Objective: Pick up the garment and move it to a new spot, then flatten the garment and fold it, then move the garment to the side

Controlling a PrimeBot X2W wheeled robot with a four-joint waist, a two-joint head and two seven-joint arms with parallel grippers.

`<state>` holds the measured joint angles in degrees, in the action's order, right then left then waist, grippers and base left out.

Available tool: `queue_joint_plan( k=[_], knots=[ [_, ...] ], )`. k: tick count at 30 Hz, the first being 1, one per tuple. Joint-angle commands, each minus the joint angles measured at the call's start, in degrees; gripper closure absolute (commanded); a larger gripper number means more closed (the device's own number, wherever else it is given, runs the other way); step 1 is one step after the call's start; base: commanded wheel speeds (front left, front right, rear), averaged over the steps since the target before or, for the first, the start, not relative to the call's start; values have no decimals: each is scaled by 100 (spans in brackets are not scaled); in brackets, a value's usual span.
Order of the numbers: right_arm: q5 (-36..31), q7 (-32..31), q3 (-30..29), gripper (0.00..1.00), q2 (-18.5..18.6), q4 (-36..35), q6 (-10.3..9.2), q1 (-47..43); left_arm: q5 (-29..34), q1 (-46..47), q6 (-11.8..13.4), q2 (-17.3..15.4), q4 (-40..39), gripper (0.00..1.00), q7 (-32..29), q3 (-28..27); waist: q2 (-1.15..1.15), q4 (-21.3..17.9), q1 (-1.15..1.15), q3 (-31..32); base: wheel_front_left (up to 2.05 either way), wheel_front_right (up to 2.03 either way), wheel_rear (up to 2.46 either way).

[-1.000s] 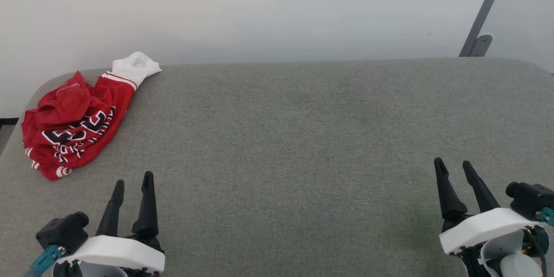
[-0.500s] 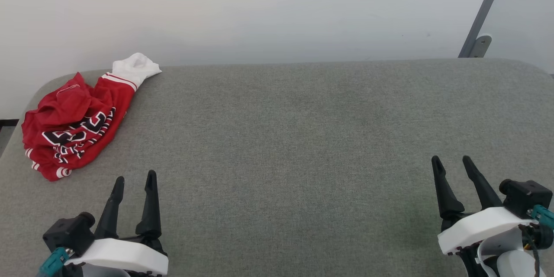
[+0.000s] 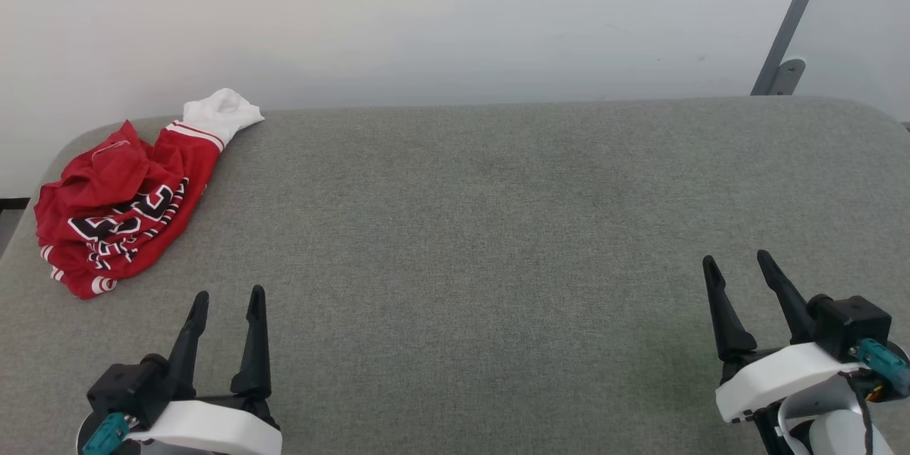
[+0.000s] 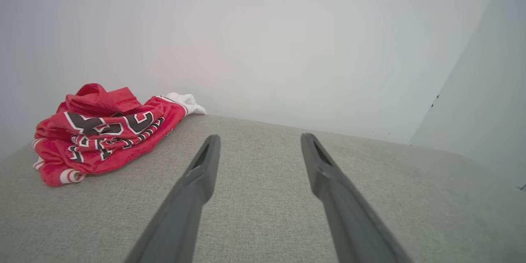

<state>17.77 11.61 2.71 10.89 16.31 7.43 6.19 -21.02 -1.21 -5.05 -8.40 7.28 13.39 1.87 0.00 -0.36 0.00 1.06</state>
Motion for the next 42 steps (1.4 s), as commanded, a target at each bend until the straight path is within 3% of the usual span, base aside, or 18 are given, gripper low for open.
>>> queue_joint_plan(
  k=[1, 15, 30, 36, 42],
  knots=[
    [-148, 62, 11, 0, 18, -51, 10, 7, 124, -17, -25, -5, -23, 0, 52, 0, 0, 0, 0, -1, 0, 0, 0],
    [-748, 238, 59, 0, 19, -48, 6, -31, 674, -72, -85, 2, -36, 0, 201, -11, 0, -12, 0, 10, 0, 0, 0],
    [-754, 263, 71, 0, 17, -40, 6, -46, 634, -22, -147, 28, 46, 0, 189, -36, 0, 18, 0, 26, 0, 0, 0],
    [-710, 272, 182, 0, 35, -70, 6, -68, 500, 31, -76, 82, 183, 0, 189, -179, 0, 250, 0, 74, 0, 0, 0],
    [-661, 260, 359, 0, 52, -38, 6, -50, 436, 32, -33, 28, 311, 0, 182, -305, 0, 720, 0, 183, 0, 0, 0]
  ],
)
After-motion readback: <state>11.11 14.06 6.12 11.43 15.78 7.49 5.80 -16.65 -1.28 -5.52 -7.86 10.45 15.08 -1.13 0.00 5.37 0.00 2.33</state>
